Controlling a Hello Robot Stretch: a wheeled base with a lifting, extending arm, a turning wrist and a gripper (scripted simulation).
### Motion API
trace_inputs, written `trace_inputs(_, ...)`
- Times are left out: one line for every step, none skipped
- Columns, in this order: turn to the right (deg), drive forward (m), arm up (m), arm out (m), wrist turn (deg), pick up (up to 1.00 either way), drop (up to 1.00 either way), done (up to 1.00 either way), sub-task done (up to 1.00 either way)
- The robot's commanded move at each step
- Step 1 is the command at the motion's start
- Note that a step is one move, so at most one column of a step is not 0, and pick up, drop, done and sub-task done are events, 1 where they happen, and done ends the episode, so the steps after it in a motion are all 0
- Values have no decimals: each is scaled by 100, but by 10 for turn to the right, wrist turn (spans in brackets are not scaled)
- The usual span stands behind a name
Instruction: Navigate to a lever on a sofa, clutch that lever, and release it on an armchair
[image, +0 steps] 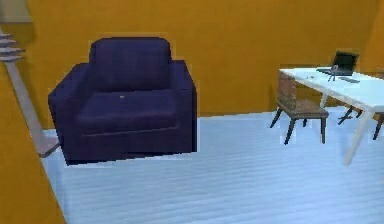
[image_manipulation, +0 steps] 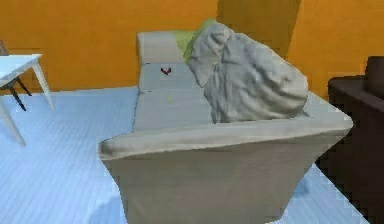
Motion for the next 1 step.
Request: trace_inputs(0,35,0,0,0,0,0,0,0)
